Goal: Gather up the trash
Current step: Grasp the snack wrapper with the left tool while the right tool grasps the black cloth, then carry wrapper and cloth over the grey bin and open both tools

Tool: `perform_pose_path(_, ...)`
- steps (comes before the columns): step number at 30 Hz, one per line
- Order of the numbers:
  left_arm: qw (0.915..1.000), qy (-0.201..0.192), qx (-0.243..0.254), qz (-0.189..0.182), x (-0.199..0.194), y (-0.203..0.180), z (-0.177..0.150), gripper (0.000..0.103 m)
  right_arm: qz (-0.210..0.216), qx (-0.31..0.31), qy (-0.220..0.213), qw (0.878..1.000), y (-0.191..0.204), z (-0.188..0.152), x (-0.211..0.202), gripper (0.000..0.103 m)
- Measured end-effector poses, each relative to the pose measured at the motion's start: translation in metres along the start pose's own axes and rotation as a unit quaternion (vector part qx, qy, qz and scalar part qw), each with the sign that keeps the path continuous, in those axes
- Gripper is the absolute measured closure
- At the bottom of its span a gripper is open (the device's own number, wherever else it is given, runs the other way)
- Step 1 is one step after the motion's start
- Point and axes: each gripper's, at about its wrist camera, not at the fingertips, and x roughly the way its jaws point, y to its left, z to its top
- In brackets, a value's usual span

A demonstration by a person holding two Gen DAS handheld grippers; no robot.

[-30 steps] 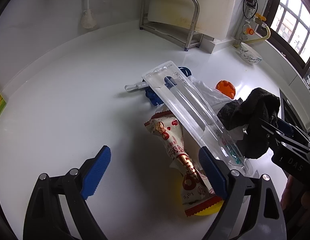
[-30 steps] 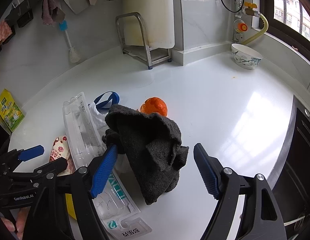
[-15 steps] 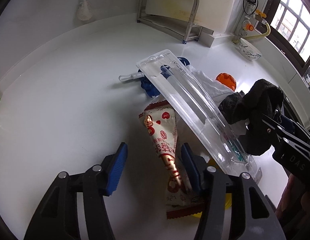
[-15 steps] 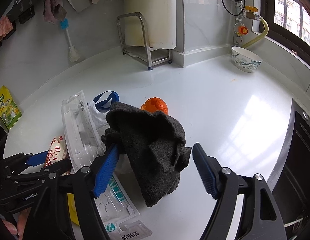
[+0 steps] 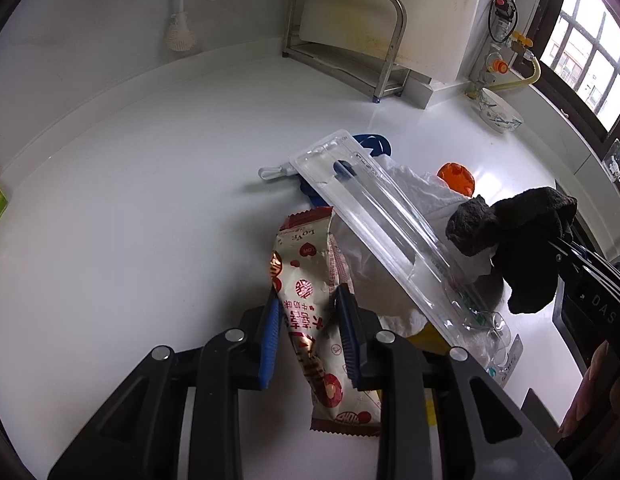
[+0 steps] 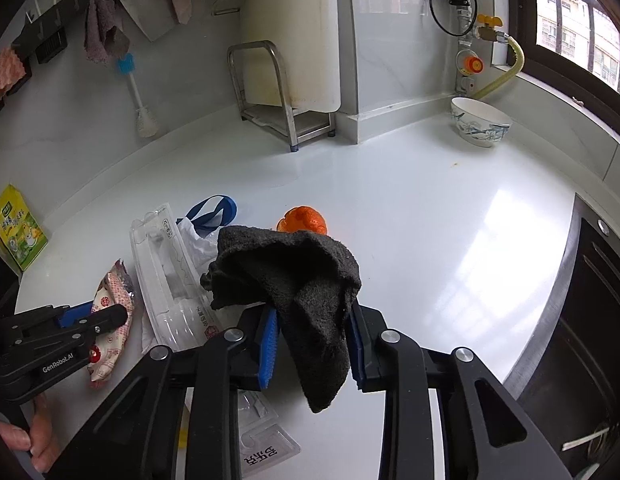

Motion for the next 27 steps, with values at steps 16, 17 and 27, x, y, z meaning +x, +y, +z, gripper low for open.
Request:
perform_pose_path(16, 0.9989, -0.041, 0.012, 0.019, -0.053, 0.006, 0.0, 0.077, -0.009, 0.021, -0.045, 0.999, -0.006, 0.011, -0.052, 0.081)
perform_pose_path(17, 0.9988, -0.044, 0.012, 0.02, -0.057, 0.006, -0.001, 0.077, -0.008, 0.021, -0.049, 0.999, -0.005, 0.012, -0.056, 0.081)
perform_pose_path(27, 0.9962, -0.075, 0.028, 0.036, -0.1, -0.014, -0.016, 0.077, 0.01, 0.013, -0.074, 0.997, 0.0, 0.0, -0.099, 0.081)
